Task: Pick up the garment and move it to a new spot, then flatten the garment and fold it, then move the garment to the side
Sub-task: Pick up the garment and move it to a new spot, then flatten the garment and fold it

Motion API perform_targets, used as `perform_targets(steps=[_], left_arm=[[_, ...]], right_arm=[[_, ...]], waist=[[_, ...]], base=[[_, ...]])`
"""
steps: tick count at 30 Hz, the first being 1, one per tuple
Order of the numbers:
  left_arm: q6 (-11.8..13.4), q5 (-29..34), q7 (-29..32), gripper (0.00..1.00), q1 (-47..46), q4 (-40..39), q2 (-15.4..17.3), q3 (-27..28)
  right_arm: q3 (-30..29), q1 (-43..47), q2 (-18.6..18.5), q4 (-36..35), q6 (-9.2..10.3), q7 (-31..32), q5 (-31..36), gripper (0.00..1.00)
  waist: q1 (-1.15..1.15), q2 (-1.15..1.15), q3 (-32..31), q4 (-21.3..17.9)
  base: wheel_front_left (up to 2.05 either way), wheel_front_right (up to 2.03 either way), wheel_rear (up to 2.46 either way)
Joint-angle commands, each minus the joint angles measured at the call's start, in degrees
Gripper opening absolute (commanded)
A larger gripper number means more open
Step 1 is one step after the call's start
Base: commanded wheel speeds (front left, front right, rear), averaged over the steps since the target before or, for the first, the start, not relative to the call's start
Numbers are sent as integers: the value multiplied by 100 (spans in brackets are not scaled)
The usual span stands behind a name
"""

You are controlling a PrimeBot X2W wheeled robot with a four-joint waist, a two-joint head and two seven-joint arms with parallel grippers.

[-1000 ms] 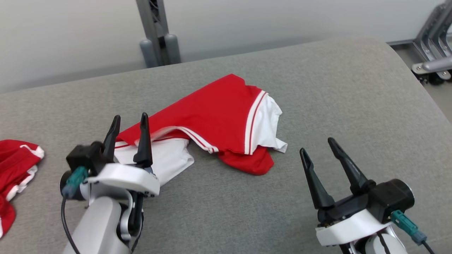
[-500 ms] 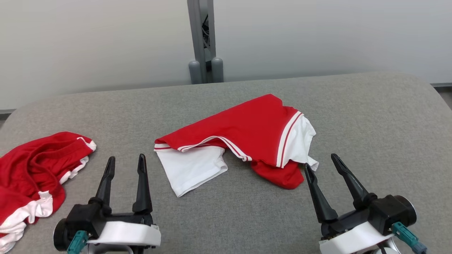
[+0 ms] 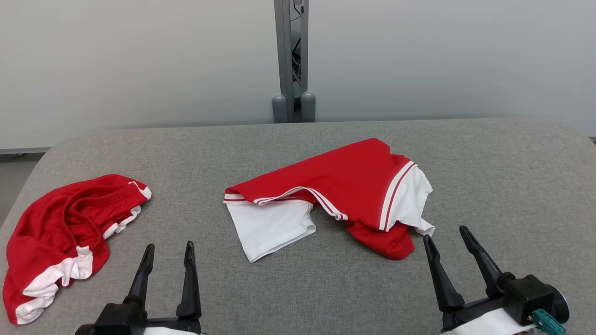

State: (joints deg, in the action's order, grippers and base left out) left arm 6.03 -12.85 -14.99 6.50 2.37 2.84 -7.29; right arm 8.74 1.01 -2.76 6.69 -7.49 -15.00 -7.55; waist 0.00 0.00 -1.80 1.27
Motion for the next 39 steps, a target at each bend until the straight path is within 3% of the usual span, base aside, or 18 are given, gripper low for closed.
perform_targets(steps=[1,26,35,39], left_arm=[[-12,-10,-20,100,44,-15,14,18],[-93,-18,-21,100,-75,349,13,-258],[-331,-551,-14,100,-552,1550,21,-668],[-301,-727,-2,100,-916,2073,19,-854]], right_arm=[[-21,57,-27,22,-1,-34,-37,100],[38,-25,-27,114,-1,-34,-77,100],[104,-93,-27,154,-1,-34,-82,100],[141,-138,-27,147,-1,-34,-68,100]], waist=[[0,0,-9,1],[0,0,62,-129],[0,0,189,-197],[0,0,270,-254]], base=[[0,0,0],[0,0,0],[0,0,0],[0,0,0]])
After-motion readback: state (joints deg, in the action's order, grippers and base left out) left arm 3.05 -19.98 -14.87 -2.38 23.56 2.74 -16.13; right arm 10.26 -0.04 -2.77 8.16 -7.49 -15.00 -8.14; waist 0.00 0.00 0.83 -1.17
